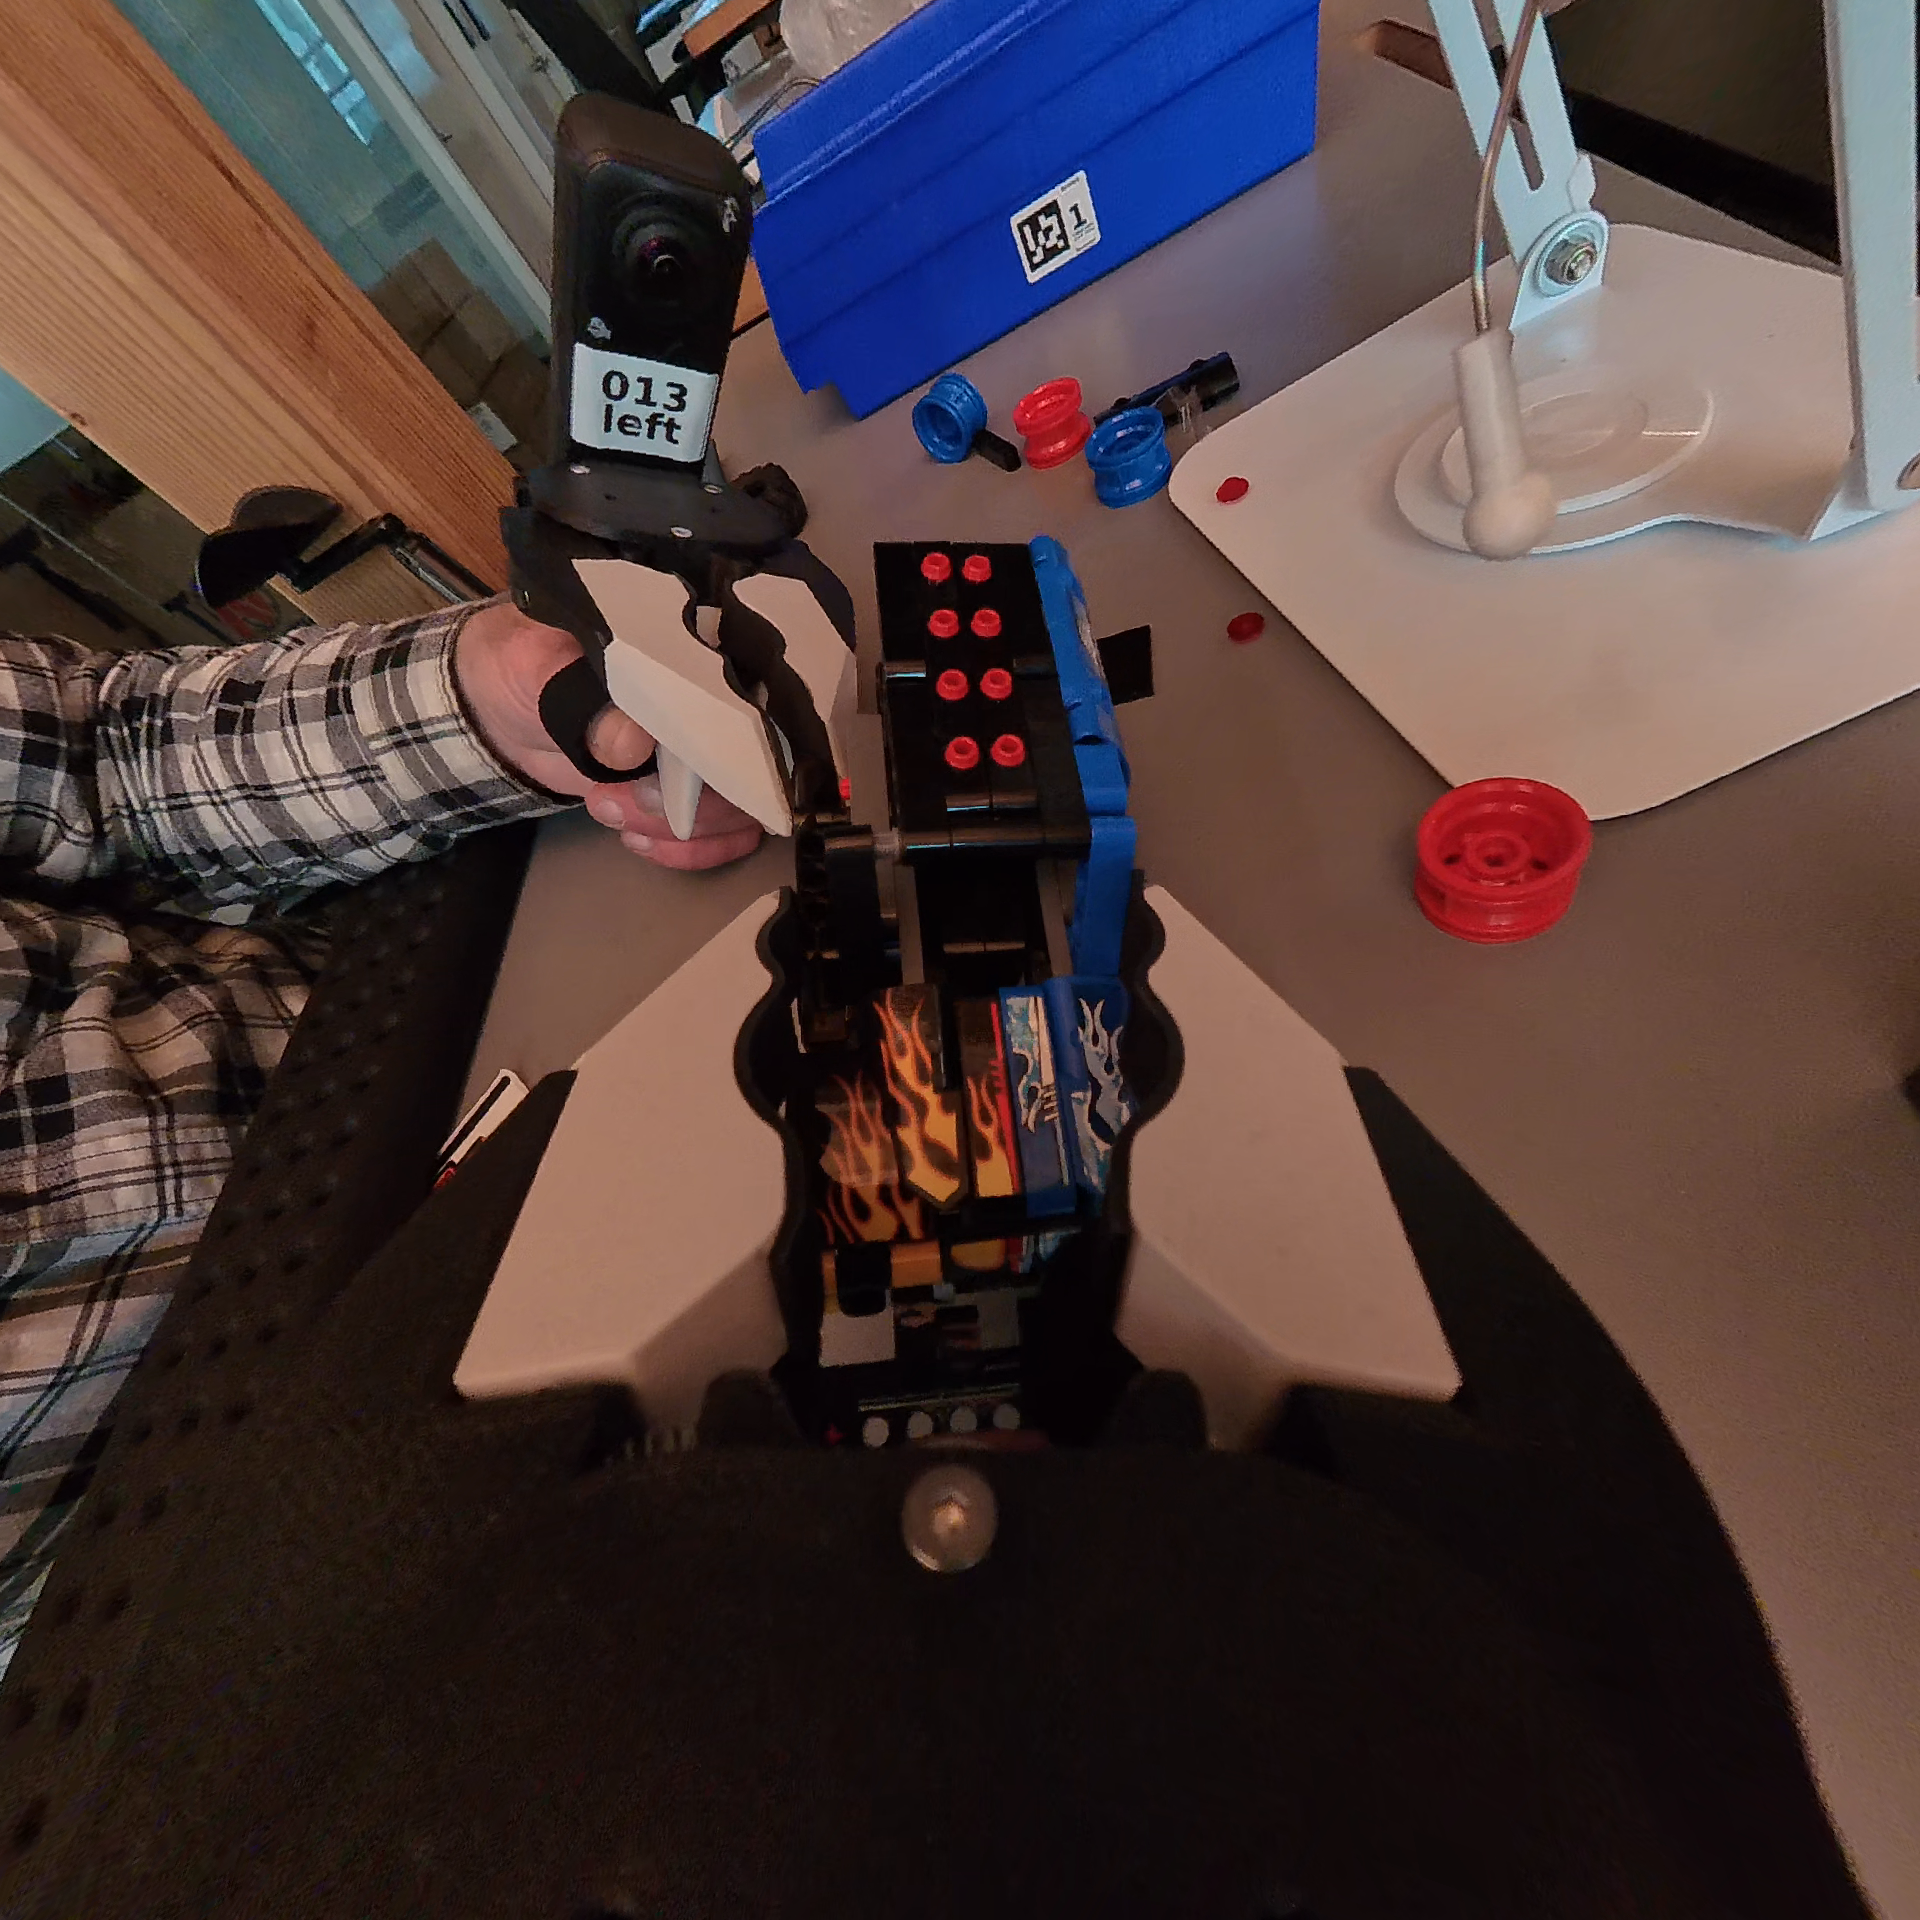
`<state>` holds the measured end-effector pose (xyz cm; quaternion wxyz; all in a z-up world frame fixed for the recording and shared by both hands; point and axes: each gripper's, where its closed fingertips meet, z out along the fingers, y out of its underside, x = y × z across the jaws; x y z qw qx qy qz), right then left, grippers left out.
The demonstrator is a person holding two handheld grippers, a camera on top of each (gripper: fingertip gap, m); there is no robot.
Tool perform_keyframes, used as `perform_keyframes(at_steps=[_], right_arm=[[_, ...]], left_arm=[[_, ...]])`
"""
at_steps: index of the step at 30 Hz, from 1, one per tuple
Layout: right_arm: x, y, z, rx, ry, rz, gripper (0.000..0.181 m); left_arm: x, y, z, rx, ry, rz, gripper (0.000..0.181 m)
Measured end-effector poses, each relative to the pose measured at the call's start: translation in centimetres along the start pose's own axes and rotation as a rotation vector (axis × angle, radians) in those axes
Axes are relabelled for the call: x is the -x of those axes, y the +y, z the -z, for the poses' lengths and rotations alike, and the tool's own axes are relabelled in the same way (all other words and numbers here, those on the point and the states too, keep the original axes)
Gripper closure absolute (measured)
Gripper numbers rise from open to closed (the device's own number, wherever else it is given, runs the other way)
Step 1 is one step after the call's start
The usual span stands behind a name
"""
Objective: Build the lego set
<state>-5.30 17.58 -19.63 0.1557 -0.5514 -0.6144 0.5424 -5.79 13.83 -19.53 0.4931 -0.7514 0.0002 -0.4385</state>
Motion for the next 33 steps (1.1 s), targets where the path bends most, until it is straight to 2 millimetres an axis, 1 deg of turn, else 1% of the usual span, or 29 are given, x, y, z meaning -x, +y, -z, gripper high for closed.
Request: perform_keyframes(at_steps=[5, 7, 13, 19, 22, 23, 26, 28, 33], right_arm=[[-0.02, 0.09, 0.15, 0.002, -0.009, 0.002, 0.123], [-0.24, -0.08, 0.19, -0.011, -0.002, -0.004, 0.123], [-0.45, -0.09, 0.35, -0.014, 0.005, -0.005, 0.122], [-0.46, 0.05, 0.33, -0.005, 0.015, 0.012, 0.122], [-0.52, 0.0, 0.33, -0.01, 0.011, 0.006, 0.123], [-0.53, -0.08, 0.41, -0.016, 0.01, -0.001, 0.128], [-0.64, -0.23, 0.64, -0.044, -0.004, -0.021, 0.131], [-0.58, -0.15, 0.57, -0.031, 0.004, -0.006, 0.131], [-0.55, -0.13, 0.56, -0.027, 0.02, 0.008, 0.13]], left_arm=[[-0.22, 0.37, -0.4, 0.048, 0.055, 0.06, 0.174], [-0.07, 0.04, -0.49, 0.038, 0.07, 0.089, 0.174], [0.01, -0.11, -0.71, 0.033, 0.085, 0.119, 0.174], [0.25, -0.16, -0.4, 0.017, 0.048, 0.096, 0.174], [0.19, -0.24, -0.21, 0.004, 0.041, 0.089, 0.168], [0.29, -0.21, -0.15, 0.003, 0.029, 0.081, 0.168], [0.37, 0.11, -0.07, 0.019, 0.011, 0.068, 0.174], [0.45, 0.27, -0.03, 0.03, -0.005, 0.047, 0.175], [0.49, 0.29, 0.06, 0.031, 0.005, 0.062, 0.175]])
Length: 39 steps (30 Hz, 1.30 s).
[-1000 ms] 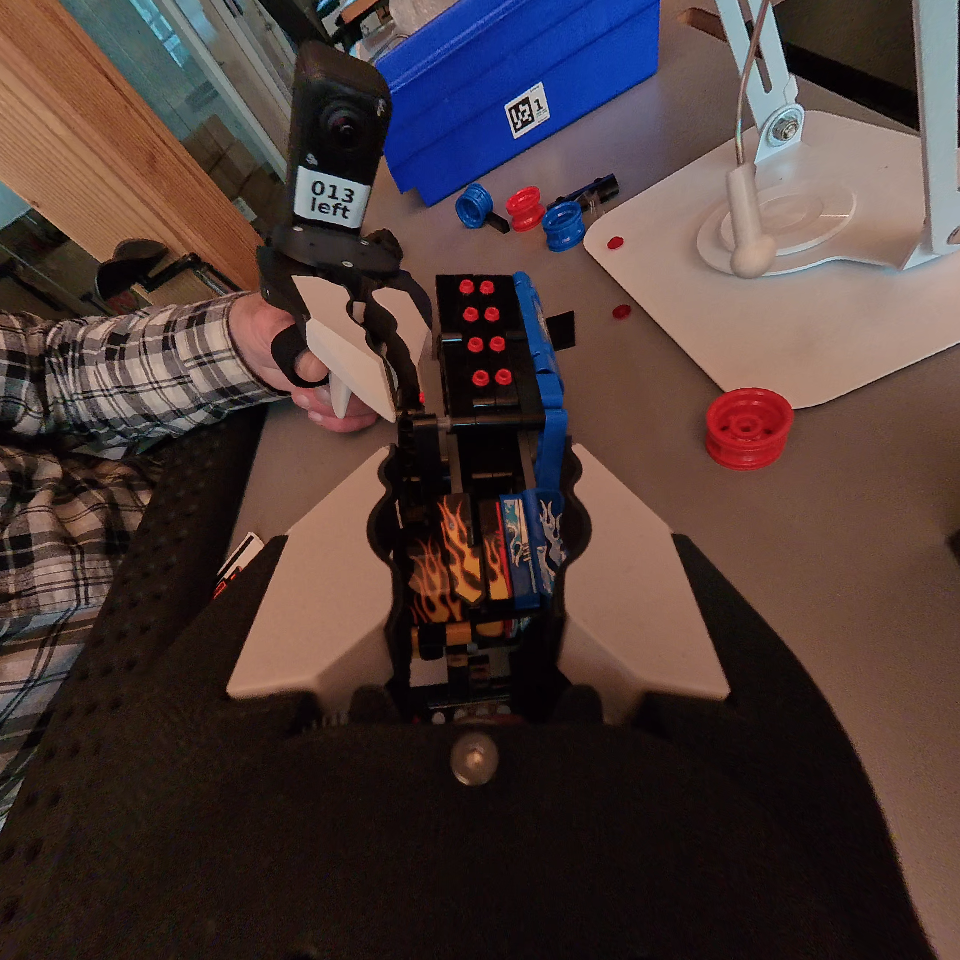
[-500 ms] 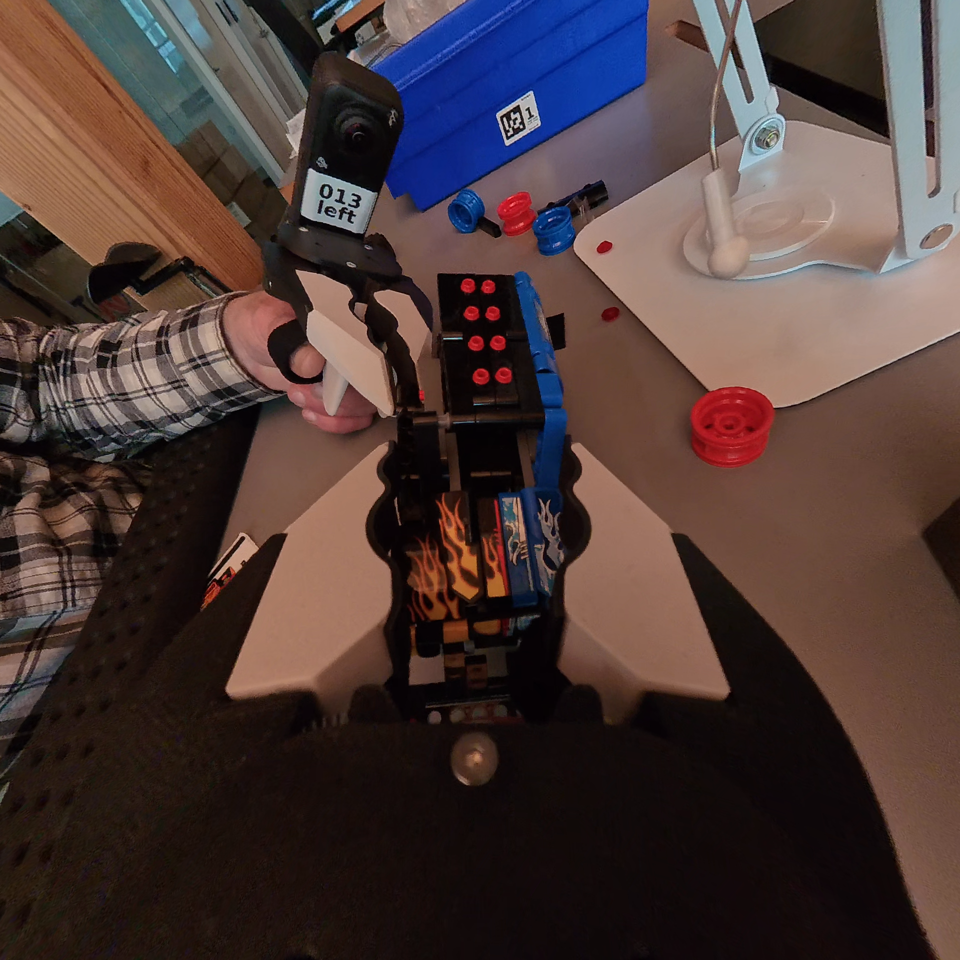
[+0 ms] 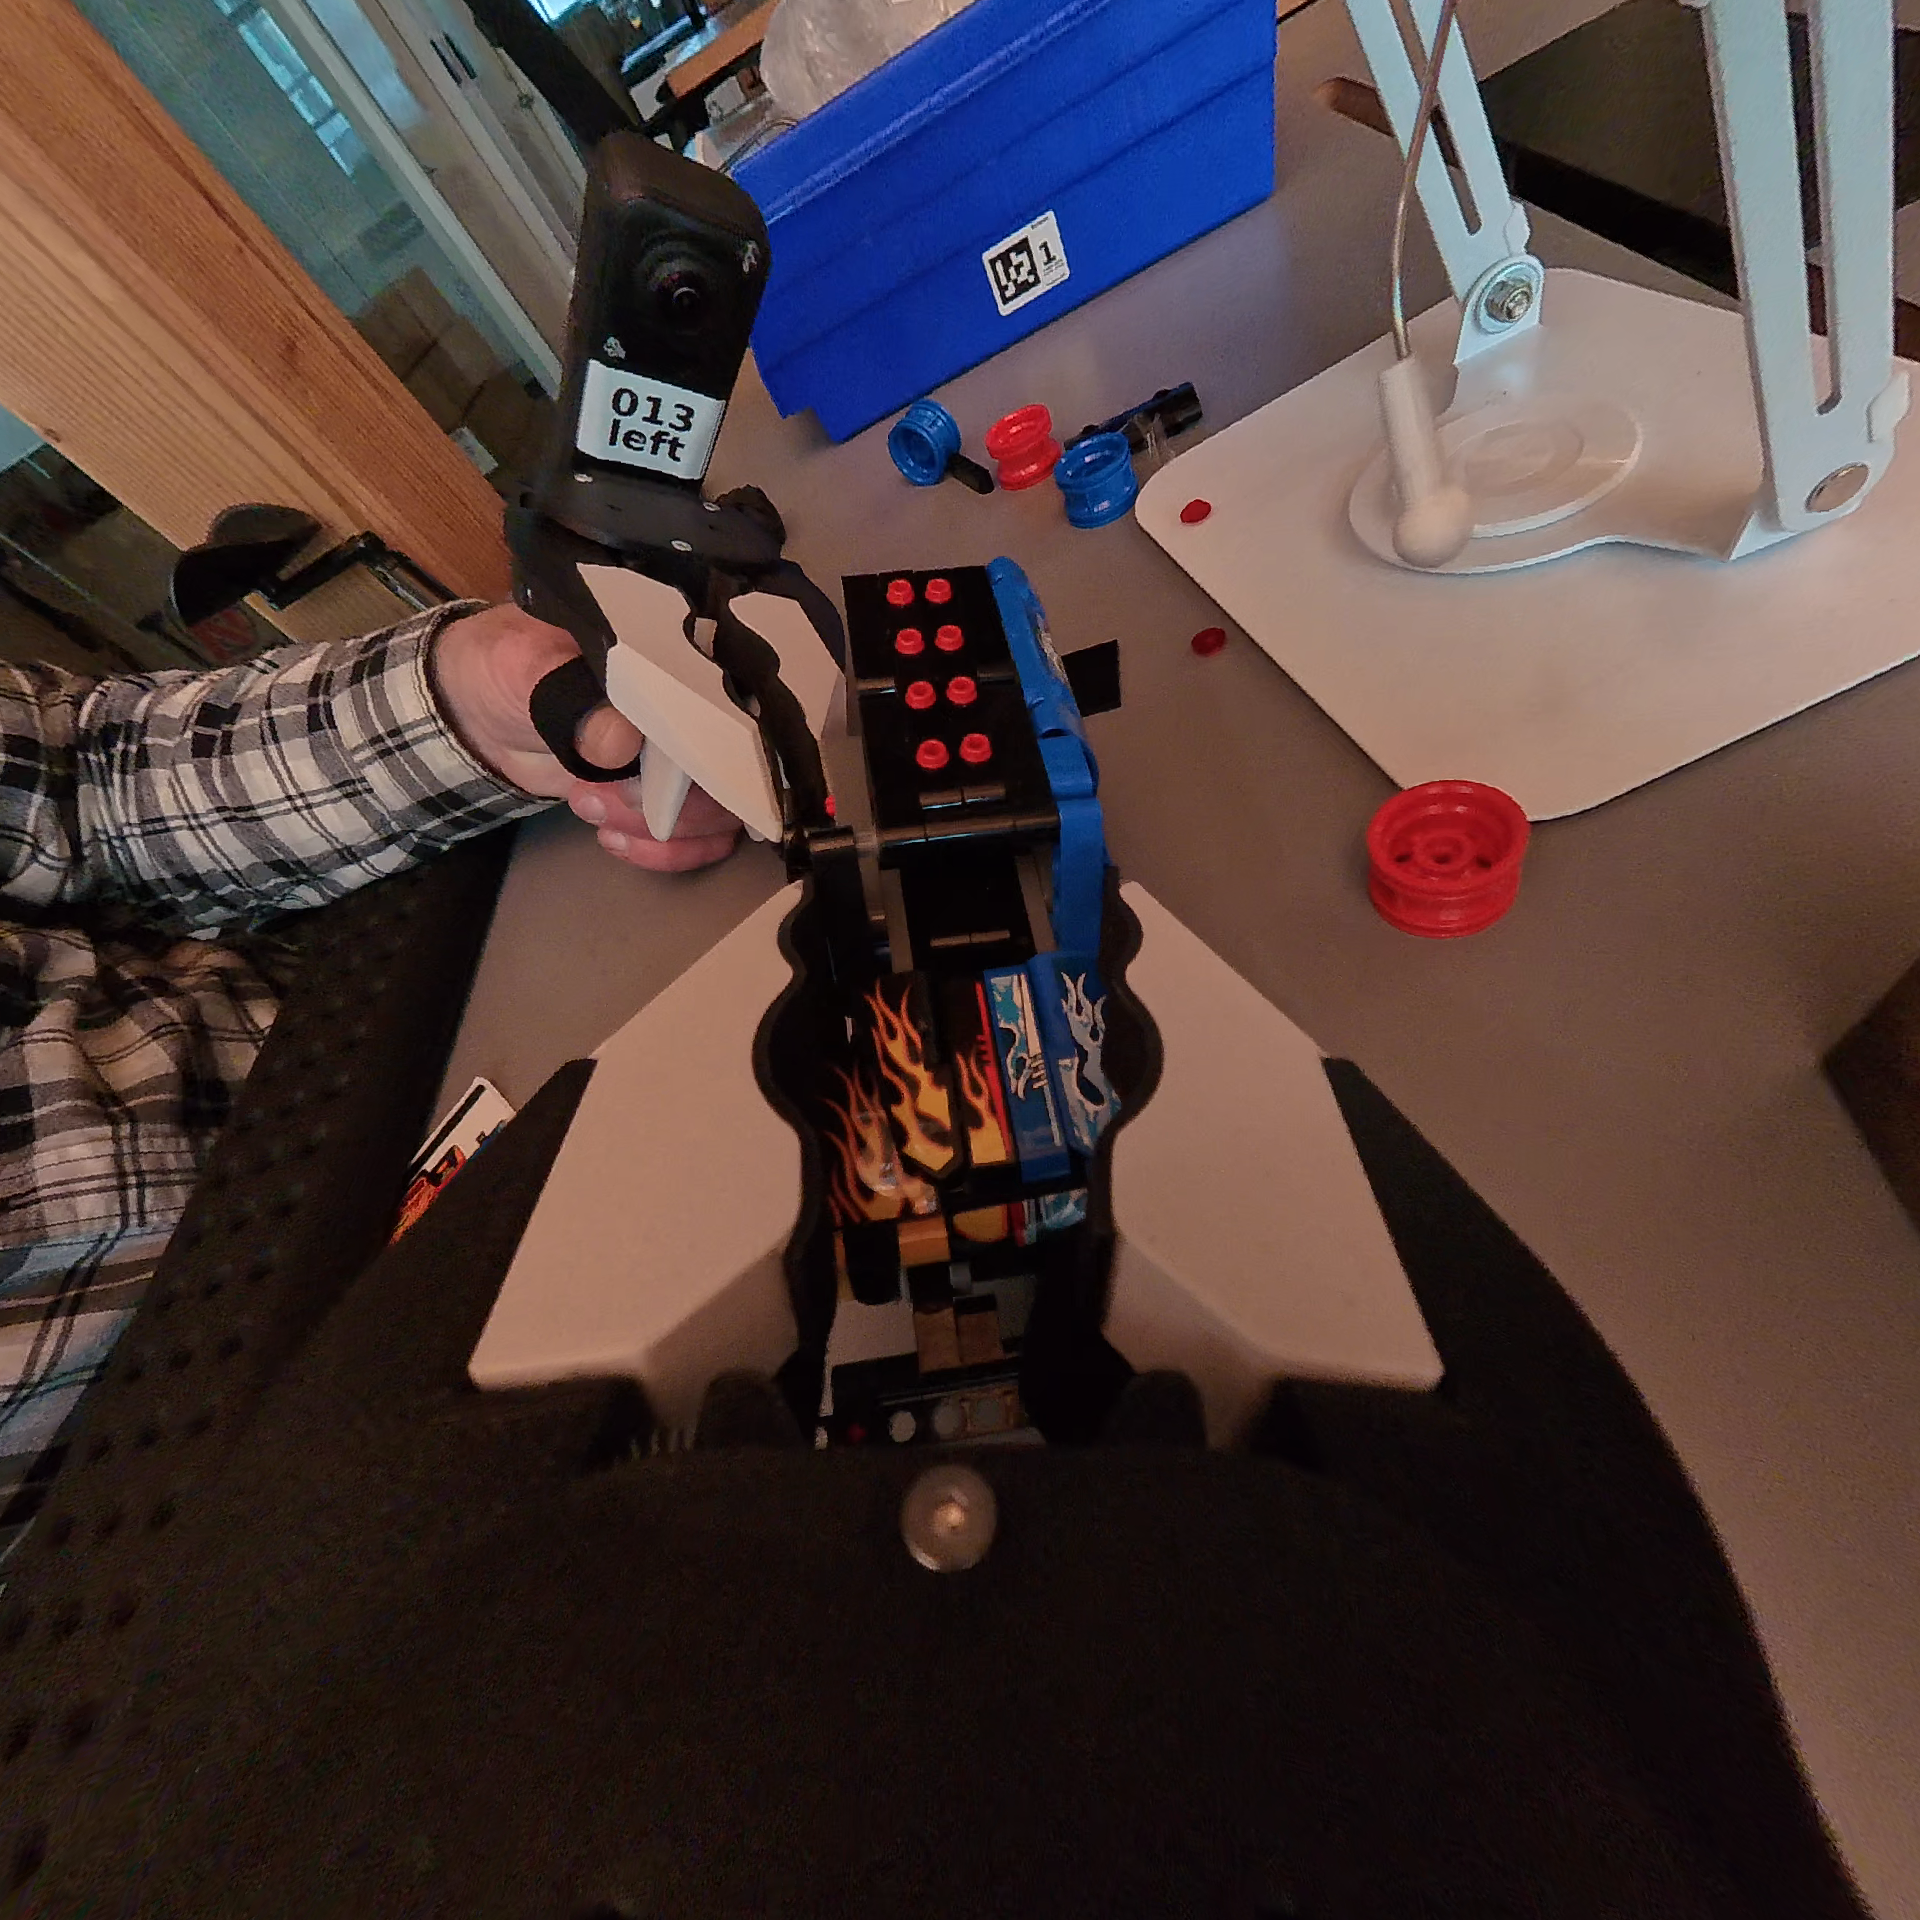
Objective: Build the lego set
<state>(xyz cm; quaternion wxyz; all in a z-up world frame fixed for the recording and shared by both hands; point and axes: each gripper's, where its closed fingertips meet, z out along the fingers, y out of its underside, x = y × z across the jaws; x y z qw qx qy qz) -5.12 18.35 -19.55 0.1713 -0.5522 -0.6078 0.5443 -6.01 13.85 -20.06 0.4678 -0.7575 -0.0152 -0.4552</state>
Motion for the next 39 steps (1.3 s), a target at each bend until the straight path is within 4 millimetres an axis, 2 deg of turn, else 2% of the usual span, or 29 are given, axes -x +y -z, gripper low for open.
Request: perform_keyframes(at_steps=[1, 3, 5, 6, 9, 11, 13, 15, 17, 21, 25, 32, 39], right_arm=[[0.0, 0.0, 0.0, 0.003, 0.006, 0.007, 0.129], [-0.2, -0.3, 0.4, 0.014, 0.056, 0.027, 0.111], [-0.1, -1.2, 1.2, 0.02, 0.126, 0.085, 0.106], [0.1, -1.3, 1.6, 0.04, 0.175, 0.135, 0.109], [1.5, -1.2, 2.1, 0.147, 0.349, 0.388, 0.139], [3.3, -0.4, 1.1, 0.231, 0.4, 0.537, 0.145], [4.6, 0.7, -0.6, 0.277, 0.429, 0.667, 0.143], [4.6, 1.6, -2.0, 0.325, 0.488, 0.803, 0.143], [4.4, 1.5, -2.9, 0.318, 0.538, 0.899, 0.149], [5.4, 0.7, -3.7, 0.216, 0.505, 0.92, 0.165], [6.2, 0.6, -3.5, 0.158, 0.429, 0.866, 0.168], [5.8, -0.2, -2.7, 0.129, 0.469, 0.871, 0.167], [5.9, 0.0, -3.1, 0.158, 0.492, 0.915, 0.167]], left_arm=[[0.0, 0.0, 0.0, 0.0, 0.004, 0.007, 0.175], [-0.1, -0.1, 0.1, -0.006, 0.013, 0.025, 0.175], [-0.1, -0.2, 0.0, -0.012, 0.025, 0.057, 0.175], [0.0, -0.3, -0.1, -0.019, 0.026, 0.069, 0.175], [0.0, 0.0, -0.4, 0.003, 0.024, 0.074, 0.175], [0.0, 0.3, -0.6, 0.019, 0.023, 0.065, 0.175], [-0.3, 0.3, -0.5, 0.019, 0.044, 0.079, 0.175], [-0.6, 0.3, -0.3, 0.018, 0.067, 0.117, 0.175], [-1.3, 0.5, -0.1, 0.007, 0.106, 0.169, 0.175], [-3.5, 0.5, -0.2, 0.003, 0.194, 0.178, 0.175], [-4.3, 0.5, -0.1, 0.009, 0.25, 0.191, 0.175], [-4.2, 0.0, 0.4, -0.011, 0.213, 0.121, 0.172], [-4.3, 0.2, 0.2, -0.008, 0.197, 0.079, 0.175]])
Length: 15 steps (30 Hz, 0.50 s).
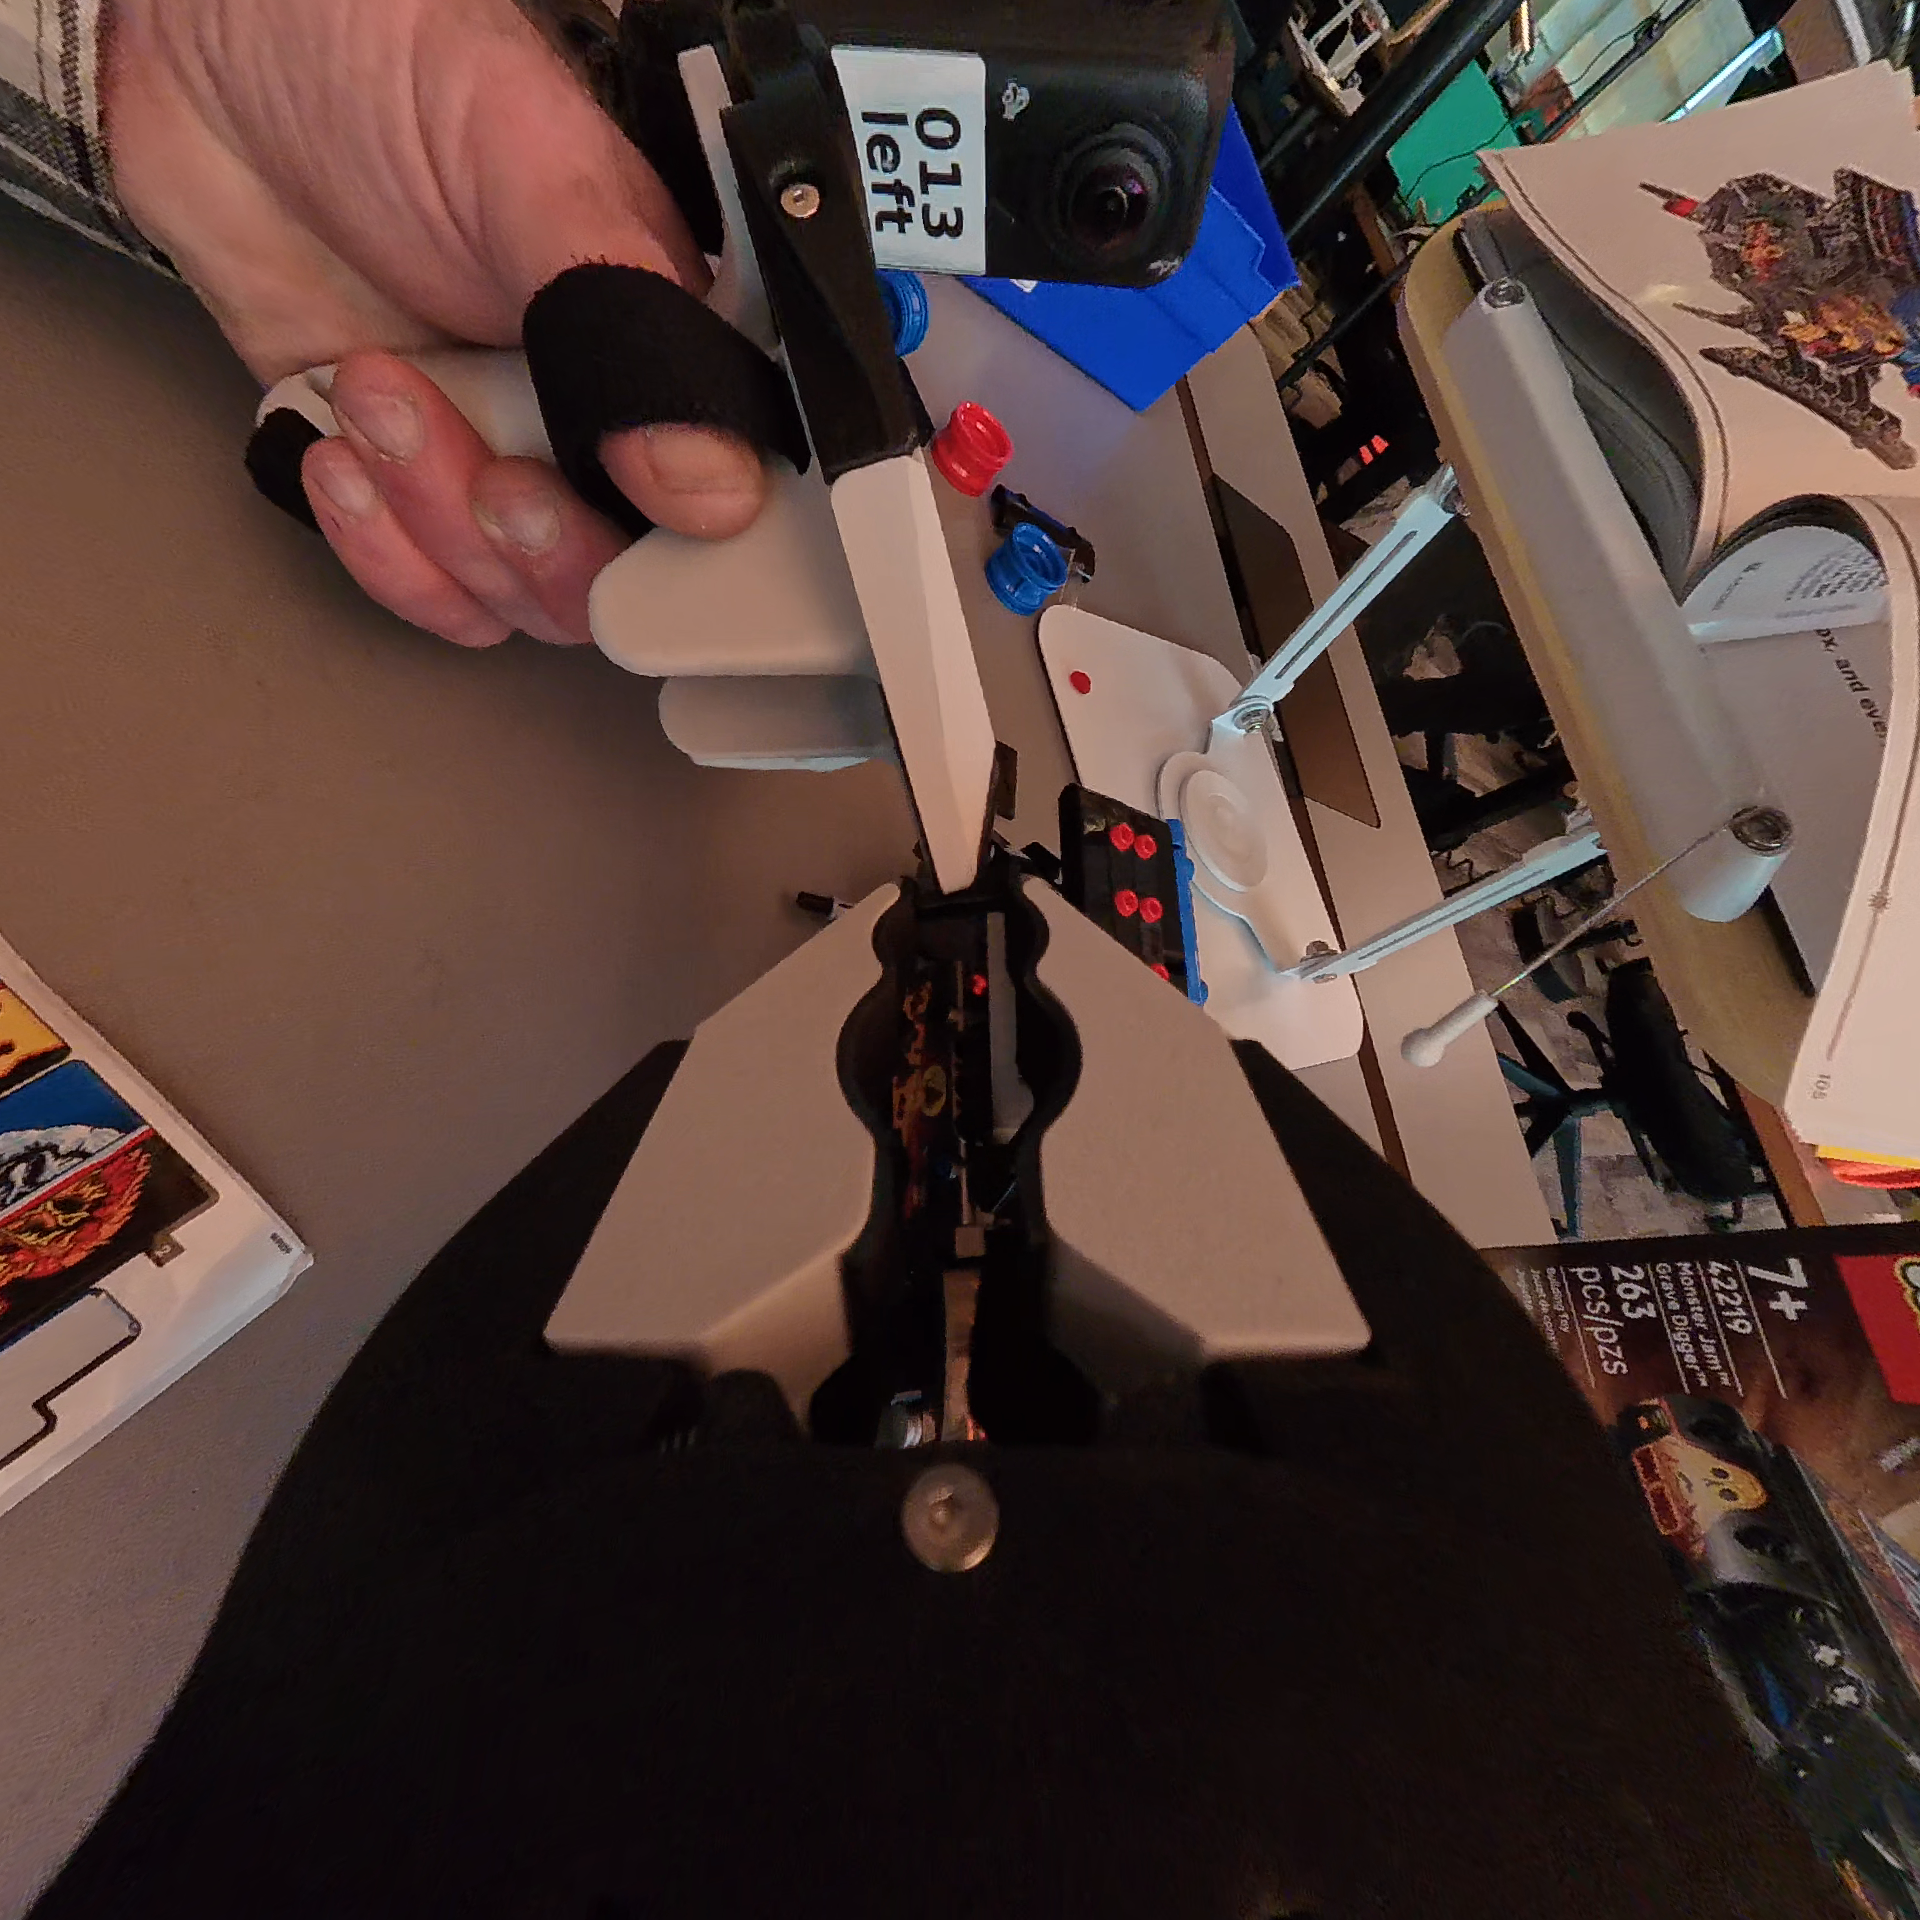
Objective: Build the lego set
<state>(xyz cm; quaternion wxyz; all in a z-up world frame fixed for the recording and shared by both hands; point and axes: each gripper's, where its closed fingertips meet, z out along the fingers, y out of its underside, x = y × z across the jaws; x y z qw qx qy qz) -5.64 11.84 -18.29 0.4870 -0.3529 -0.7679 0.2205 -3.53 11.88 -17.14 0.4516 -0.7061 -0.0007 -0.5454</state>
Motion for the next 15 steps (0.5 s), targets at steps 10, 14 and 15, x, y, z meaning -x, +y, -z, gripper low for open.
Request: perform_keyframes(at_steps=[10, 14, 15], right_arm=[[-2.5, 1.2, 0.7, 0.038, 0.068, -0.078, 0.118], [-3.3, 4.2, -0.1, 0.147, 0.043, -0.176, 0.122], [-3.2, 4.4, -0.3, 0.145, 0.004, -0.233, 0.125]], left_arm=[[1.8, -0.2, 0.9, 0.025, -0.123, -0.094, 0.175], [2.7, -0.4, 1.4, 0.035, -0.172, -0.109, 0.175], [2.9, -0.2, 1.4, 0.044, -0.183, -0.112, 0.175]])
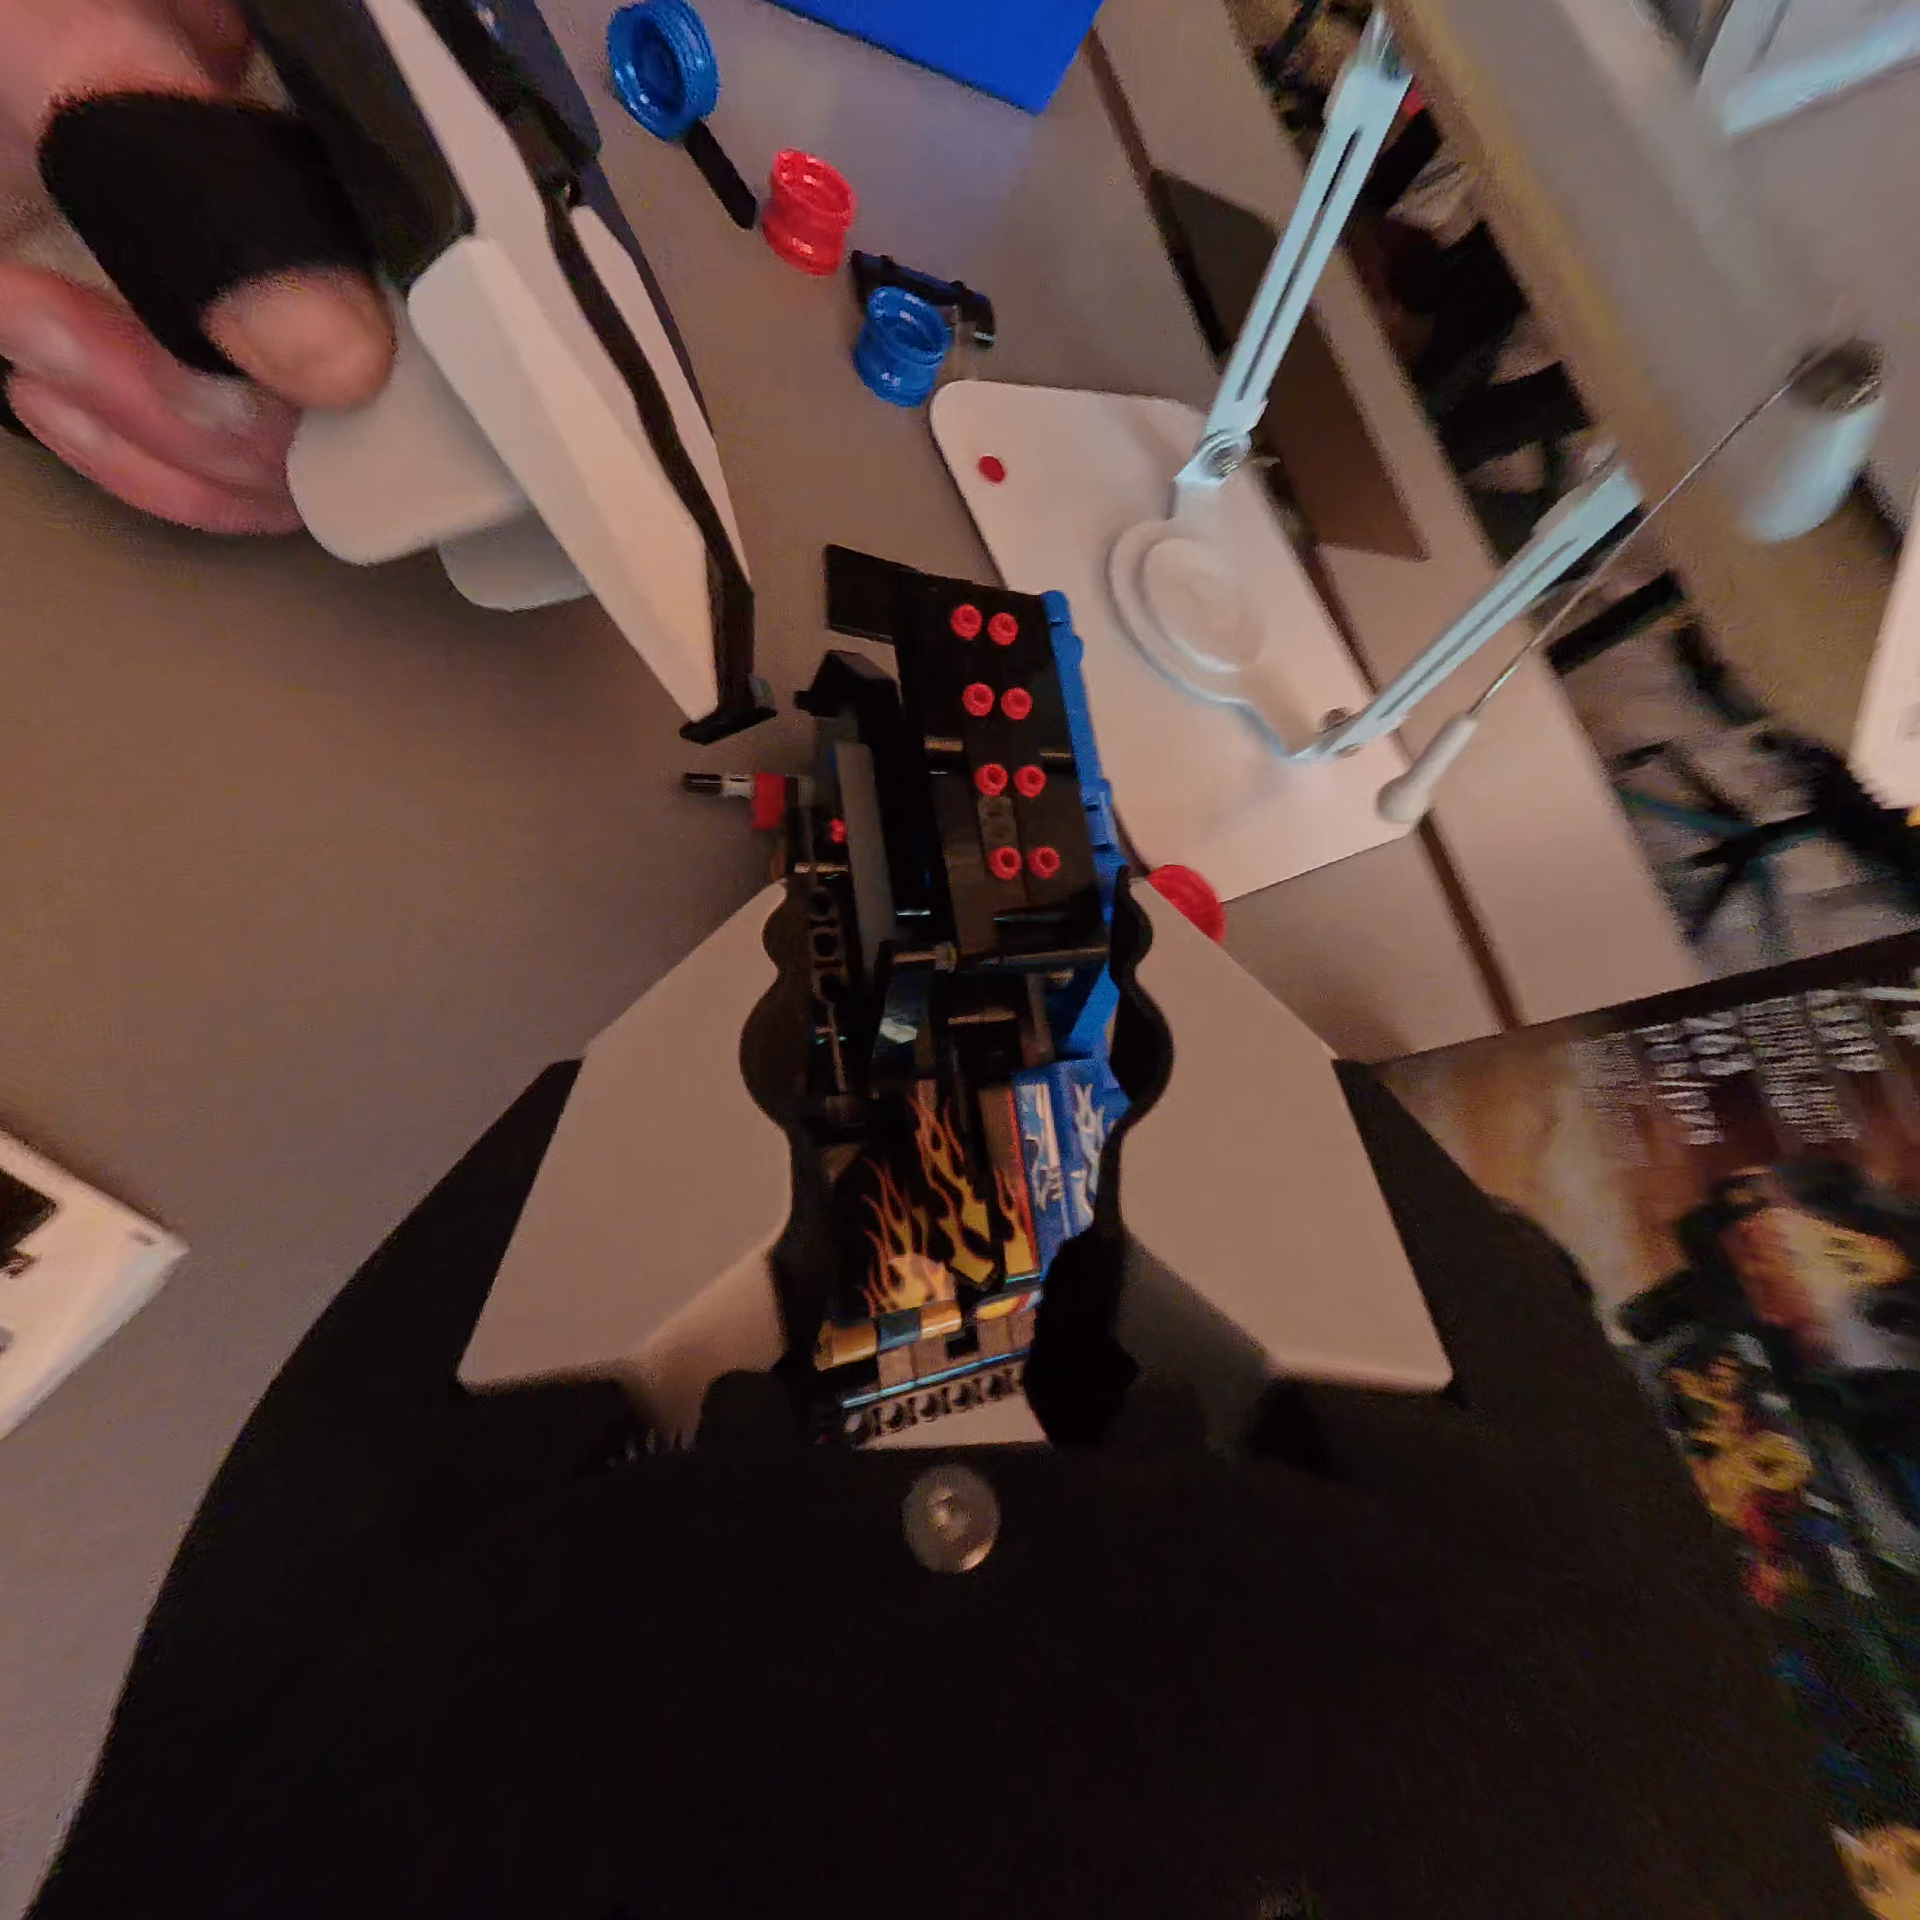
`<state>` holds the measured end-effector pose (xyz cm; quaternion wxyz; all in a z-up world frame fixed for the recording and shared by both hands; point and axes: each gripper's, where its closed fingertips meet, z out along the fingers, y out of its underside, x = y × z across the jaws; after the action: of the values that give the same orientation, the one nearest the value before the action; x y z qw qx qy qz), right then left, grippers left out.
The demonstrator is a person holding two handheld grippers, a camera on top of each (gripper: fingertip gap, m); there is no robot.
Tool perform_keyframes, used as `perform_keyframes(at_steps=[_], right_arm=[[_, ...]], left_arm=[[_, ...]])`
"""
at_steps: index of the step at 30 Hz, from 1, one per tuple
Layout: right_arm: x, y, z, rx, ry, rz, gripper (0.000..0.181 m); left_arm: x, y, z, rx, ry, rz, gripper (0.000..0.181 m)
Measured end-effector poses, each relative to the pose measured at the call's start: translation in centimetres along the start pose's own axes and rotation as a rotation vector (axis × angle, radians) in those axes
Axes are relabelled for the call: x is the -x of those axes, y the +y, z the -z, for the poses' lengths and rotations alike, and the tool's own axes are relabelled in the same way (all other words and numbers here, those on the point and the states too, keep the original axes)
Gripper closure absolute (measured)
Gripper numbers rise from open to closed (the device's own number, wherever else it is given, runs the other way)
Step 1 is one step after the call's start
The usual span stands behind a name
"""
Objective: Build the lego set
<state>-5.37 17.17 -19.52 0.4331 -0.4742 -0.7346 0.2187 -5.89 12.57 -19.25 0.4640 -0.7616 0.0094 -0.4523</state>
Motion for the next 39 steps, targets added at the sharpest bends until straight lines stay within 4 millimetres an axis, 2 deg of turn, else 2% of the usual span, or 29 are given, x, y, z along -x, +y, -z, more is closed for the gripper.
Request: perform_keyframes(at_steps=[1, 3, 5, 7, 14, 15, 18, 23, 25, 29, 39], right_arm=[[-0.1, 0.1, -0.1, -0.003, -0.037, -0.05, 0.125], [-0.7, 0.1, -0.1, -0.017, -0.085, -0.113, 0.139], [-0.9, 0.0, 0.0, -0.024, -0.143, -0.158, 0.14], [-1.3, -0.2, 0.0, -0.043, -0.202, -0.211, 0.153], [-3.0, -0.3, -0.9, -0.073, -0.363, -0.391, 0.153], [-3.4, -0.4, -1.0, -0.094, -0.389, -0.426, 0.161], [-4.0, -0.4, -1.3, -0.154, -0.488, -0.521, 0.161], [-4.1, -0.5, -1.4, -0.223, -0.571, -0.569, 0.16], [-4.2, -0.5, -1.4, -0.234, -0.591, -0.577, 0.16], [-4.2, -0.5, -1.4, -0.242, -0.609, -0.579, 0.16], [-4.4, -0.5, -1.5, -0.265, -0.628, -0.589, 0.16]], left_arm=[[0.3, 0.2, -0.1, 0.012, -0.013, -0.001, 0.175], [0.9, 0.4, -0.1, 0.023, -0.049, -0.019, 0.175], [1.1, 0.1, -0.2, 0.021, -0.048, -0.033, 0.175], [1.9, 0.0, -0.3, 0.035, -0.092, -0.085, 0.175], [2.3, -0.3, -1.5, 0.069, -0.133, -0.235, 0.175], [2.5, -0.4, -1.5, 0.067, -0.136, -0.233, 0.175], [2.9, -1.0, -1.4, 0.047, -0.135, -0.208, 0.175], [3.2, -2.1, -1.2, 0.004, -0.113, -0.158, 0.175], [3.5, -1.8, -1.5, 0.031, -0.119, -0.177, 0.175], [3.1, -2.6, -2.0, 0.019, -0.078, -0.211, 0.175], [3.2, -2.2, -2.0, 0.068, 0.003, -0.161, 0.174]])
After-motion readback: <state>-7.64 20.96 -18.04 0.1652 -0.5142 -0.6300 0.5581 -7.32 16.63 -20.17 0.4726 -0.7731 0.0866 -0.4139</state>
